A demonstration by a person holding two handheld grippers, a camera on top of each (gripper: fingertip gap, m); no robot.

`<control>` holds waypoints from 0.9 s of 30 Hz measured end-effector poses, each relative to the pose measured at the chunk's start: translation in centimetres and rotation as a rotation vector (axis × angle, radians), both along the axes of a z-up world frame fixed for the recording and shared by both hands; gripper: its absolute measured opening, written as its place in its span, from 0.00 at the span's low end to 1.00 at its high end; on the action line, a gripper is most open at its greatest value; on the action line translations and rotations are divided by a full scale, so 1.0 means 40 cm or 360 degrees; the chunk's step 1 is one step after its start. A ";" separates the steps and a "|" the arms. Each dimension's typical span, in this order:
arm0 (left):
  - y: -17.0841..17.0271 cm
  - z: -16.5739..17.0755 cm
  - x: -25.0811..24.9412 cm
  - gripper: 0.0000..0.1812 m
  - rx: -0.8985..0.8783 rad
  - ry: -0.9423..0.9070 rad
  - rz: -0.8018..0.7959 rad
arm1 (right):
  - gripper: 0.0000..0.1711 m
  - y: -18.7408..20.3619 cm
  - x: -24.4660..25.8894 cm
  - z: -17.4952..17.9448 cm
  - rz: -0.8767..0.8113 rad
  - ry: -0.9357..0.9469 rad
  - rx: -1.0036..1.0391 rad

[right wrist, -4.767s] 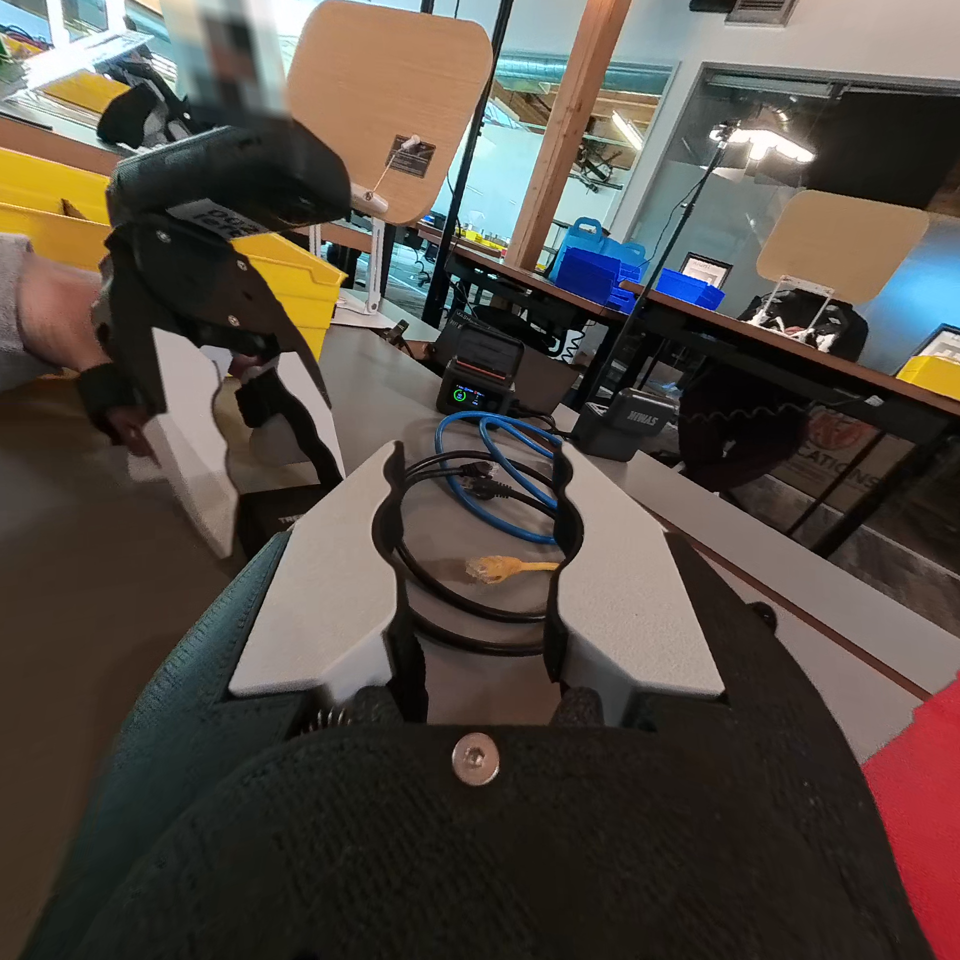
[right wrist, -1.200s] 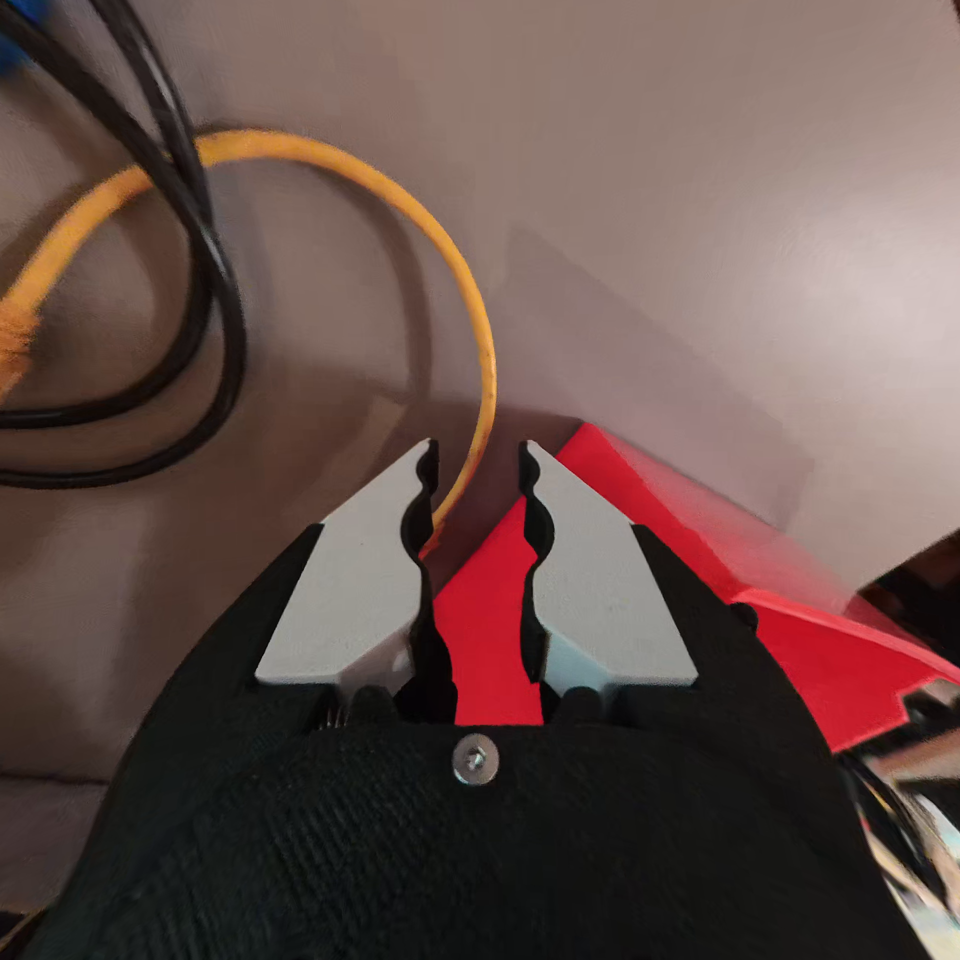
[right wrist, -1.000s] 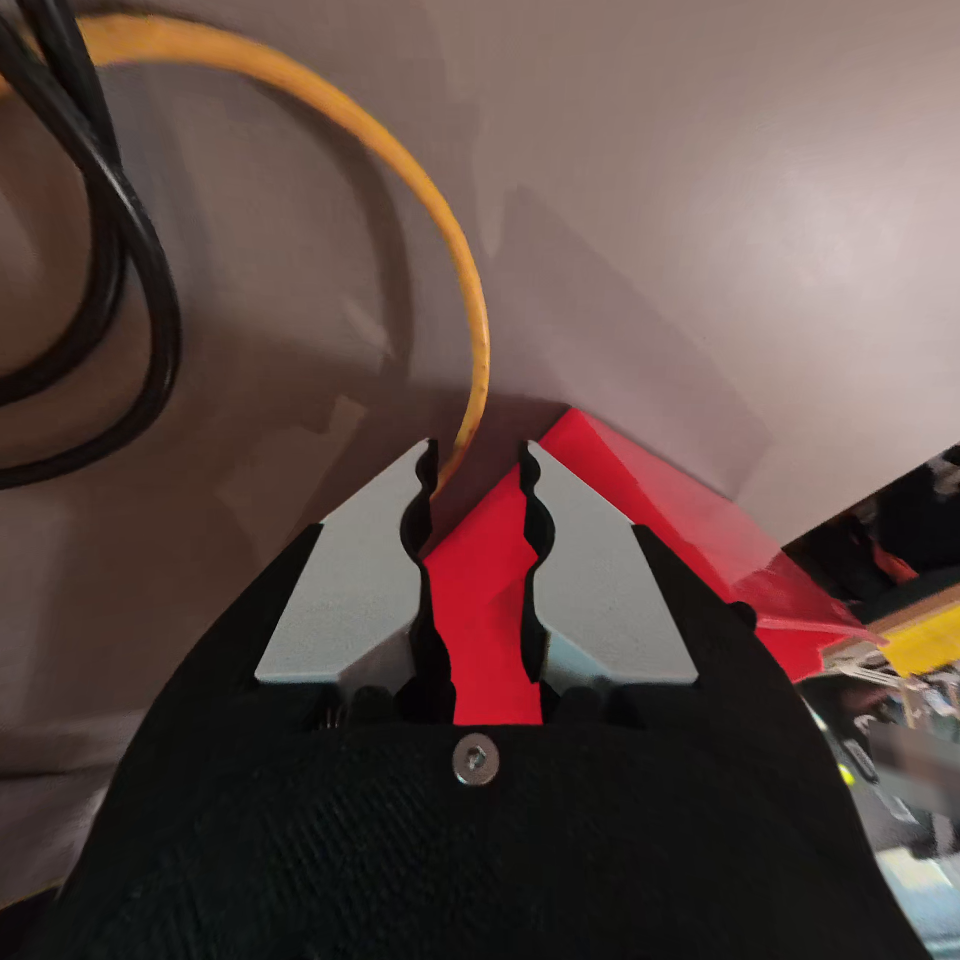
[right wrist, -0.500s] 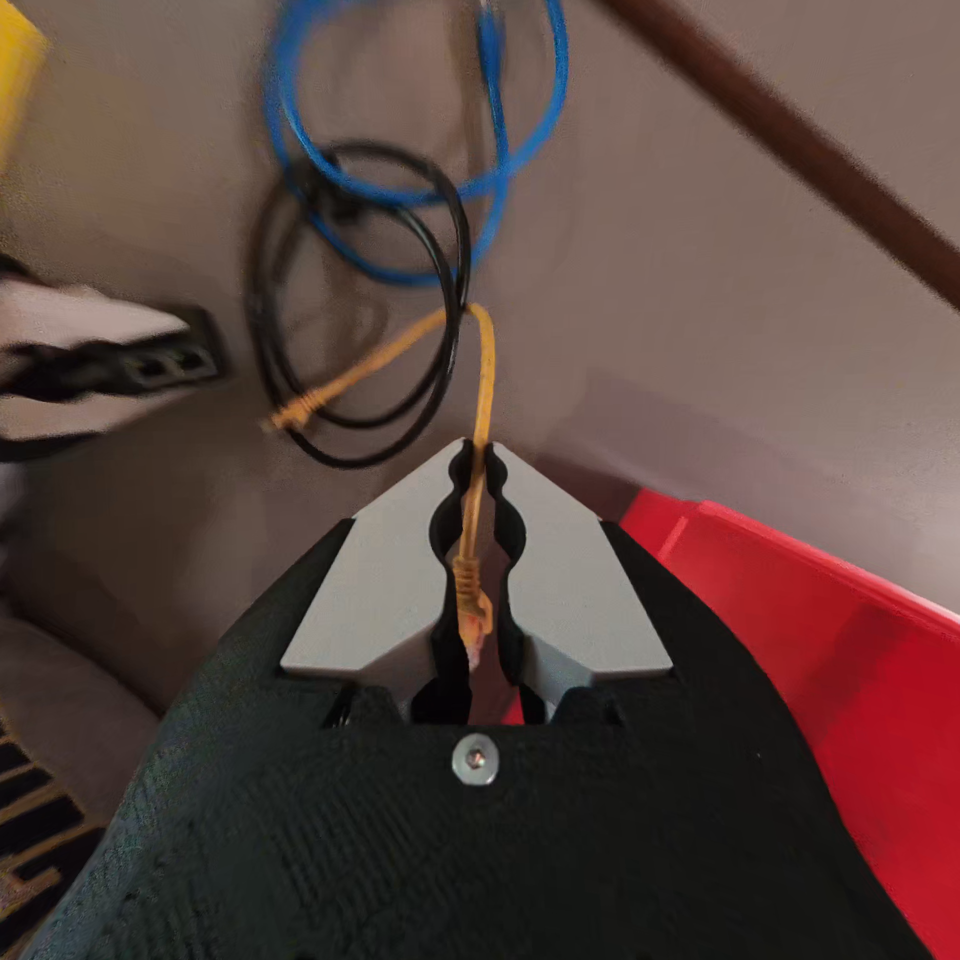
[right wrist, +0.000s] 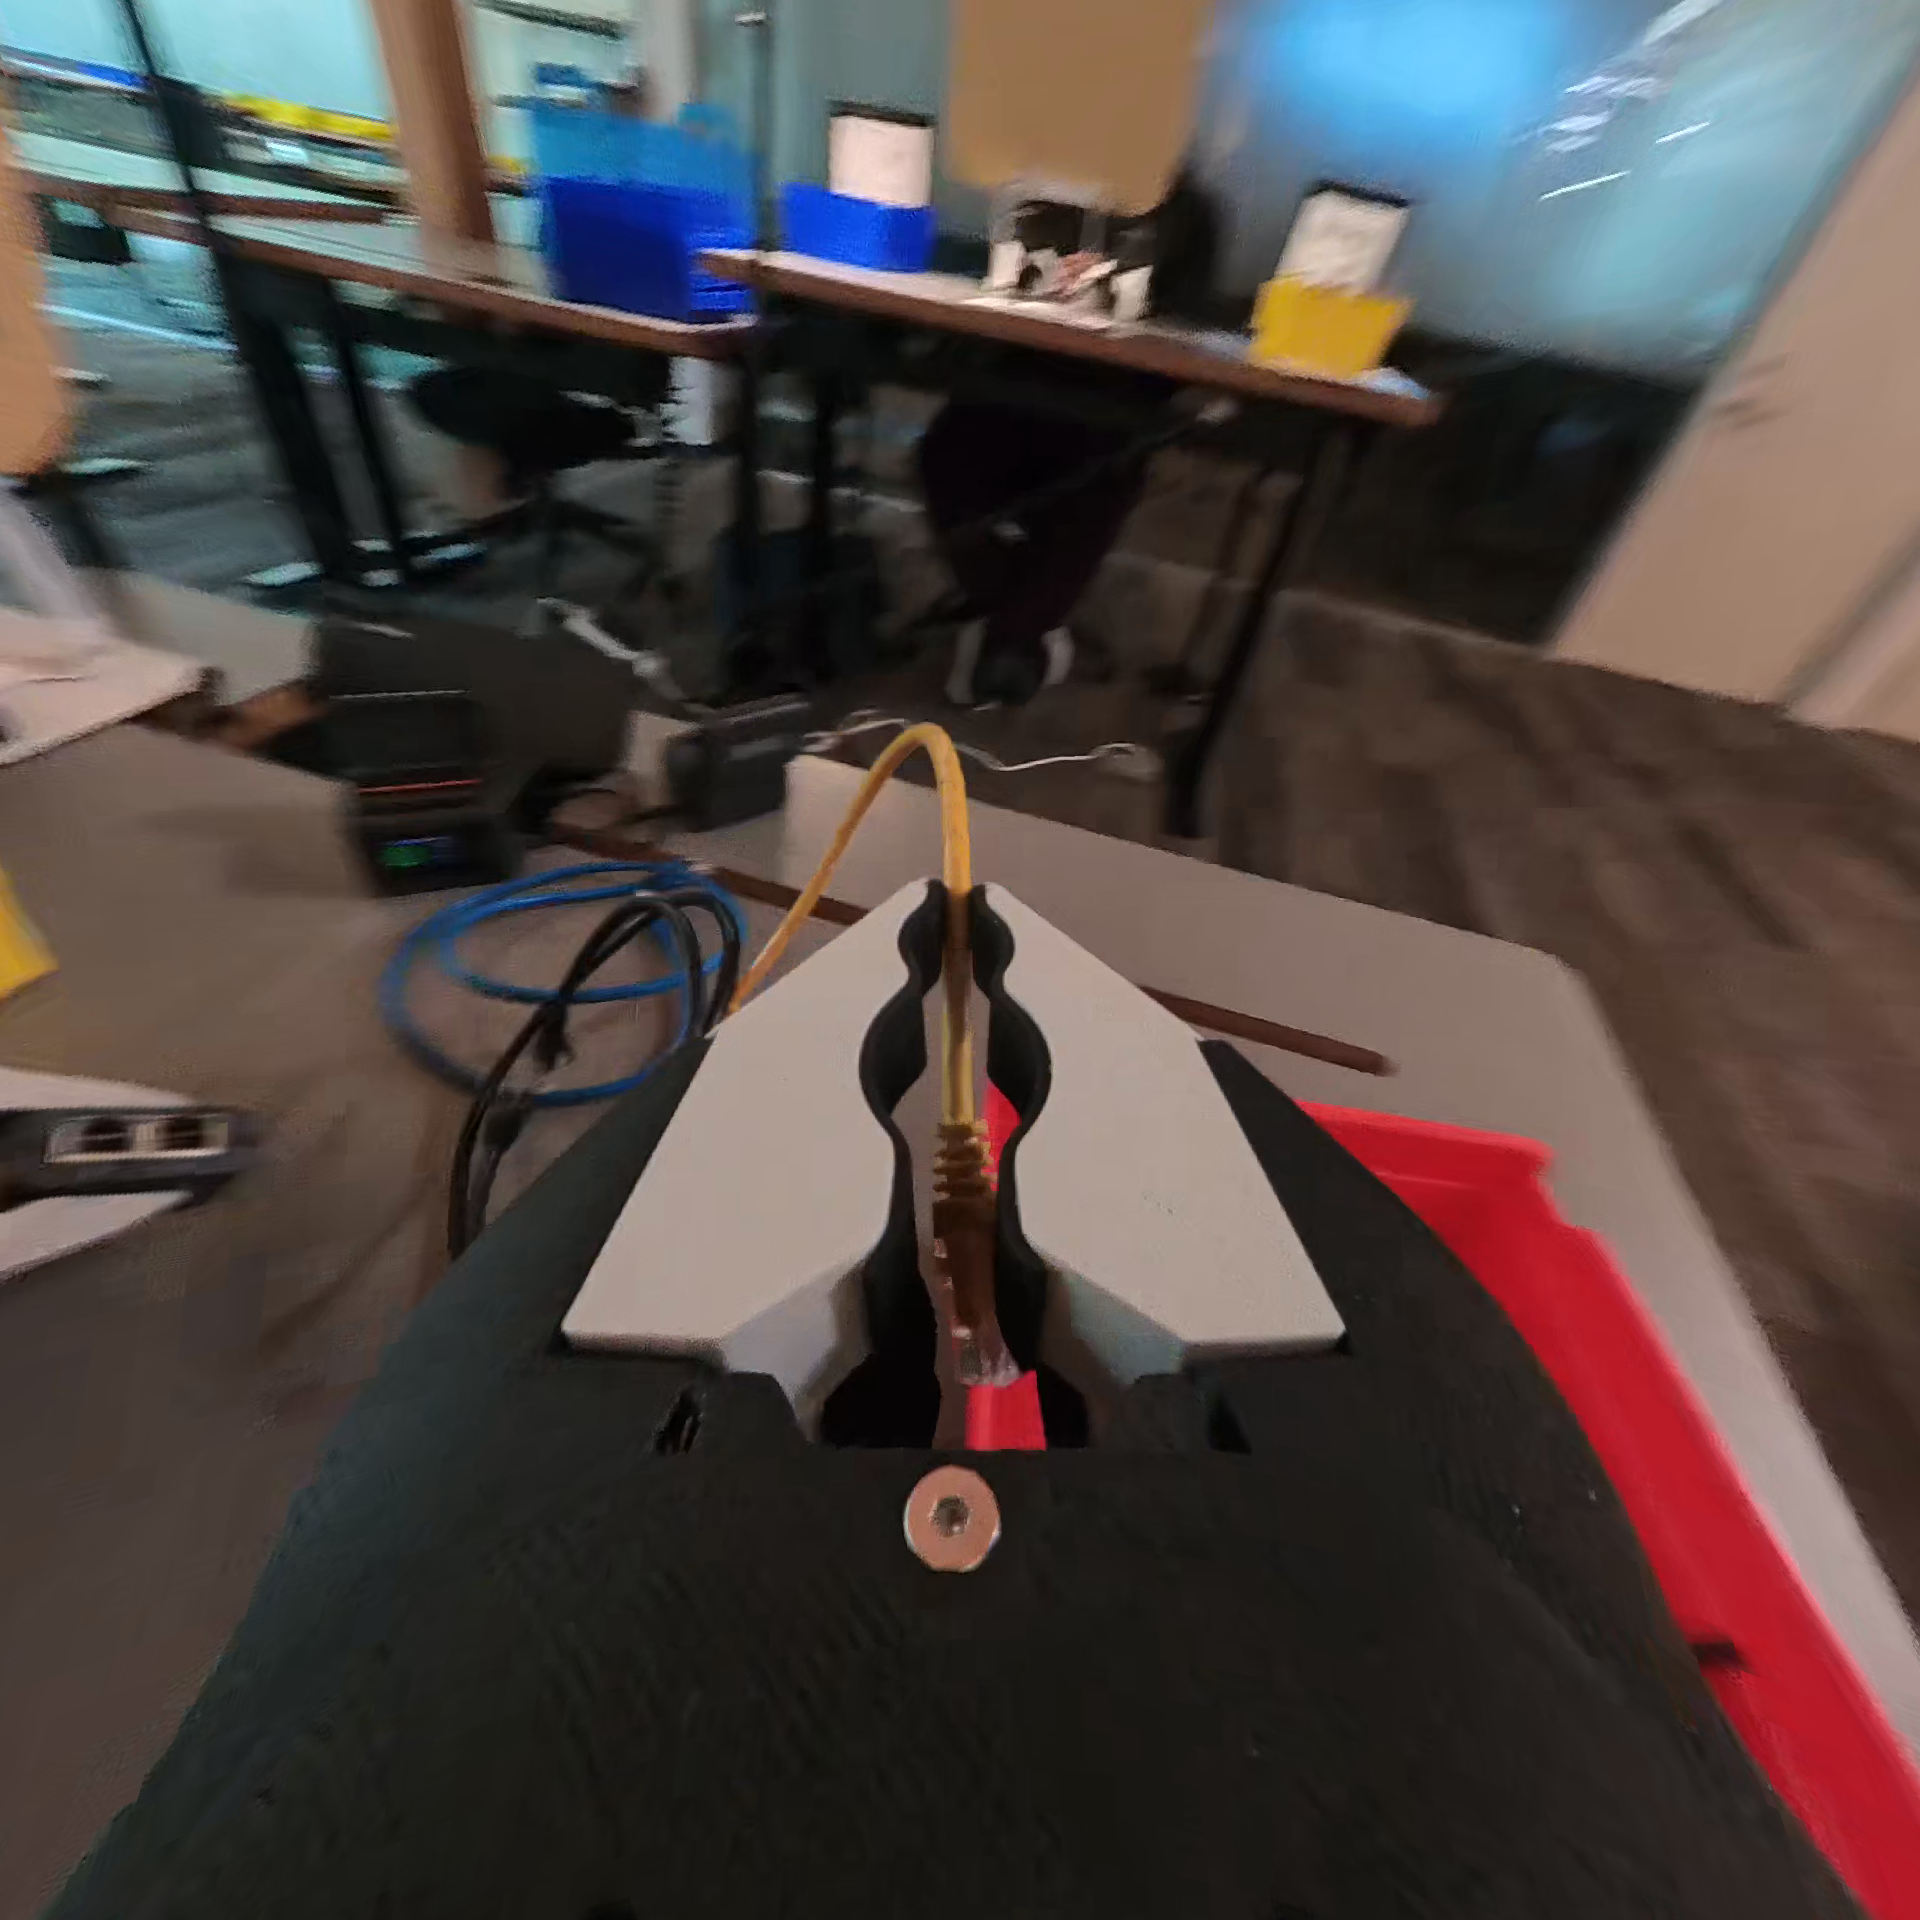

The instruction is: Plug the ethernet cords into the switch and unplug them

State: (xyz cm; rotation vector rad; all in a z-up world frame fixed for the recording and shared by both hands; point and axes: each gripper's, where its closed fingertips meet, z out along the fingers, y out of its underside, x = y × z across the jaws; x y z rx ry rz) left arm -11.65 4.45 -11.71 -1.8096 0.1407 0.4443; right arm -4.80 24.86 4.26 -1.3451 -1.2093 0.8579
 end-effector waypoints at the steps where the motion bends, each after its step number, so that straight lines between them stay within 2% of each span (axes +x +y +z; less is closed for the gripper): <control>1: -0.001 0.005 -0.002 0.12 0.0022 -0.0023 0.0001 | 0.01 0.017 0.015 0.000 -0.0079 0.0016 0.0035; 6: -0.005 0.038 -0.003 0.12 0.0168 -0.0171 -0.0026 | 0.01 -0.025 0.025 -0.036 -0.0079 -0.0027 0.0100; 13: -0.005 0.039 0.002 0.12 0.0195 -0.0285 -0.0076 | 0.01 -0.227 -0.024 -0.166 0.0394 -0.0114 -0.0255; 17: 0.011 0.029 0.019 0.12 0.0143 -0.0318 -0.0120 | 0.02 -0.326 -0.019 -0.275 0.0676 -0.0270 -0.0366; 21: 0.041 0.014 0.030 0.12 0.0062 -0.0420 -0.0071 | 0.02 -0.414 0.010 -0.376 0.0900 -0.0489 -0.0338; 26: 0.063 -0.038 0.048 0.12 -0.0121 -0.0476 -0.0073 | 0.02 -0.458 0.051 -0.459 0.1032 -0.0773 -0.0314; 27: 0.063 -0.044 0.048 0.12 -0.0142 -0.0461 -0.0075 | 0.06 -0.455 0.061 -0.477 0.1031 -0.0863 -0.0301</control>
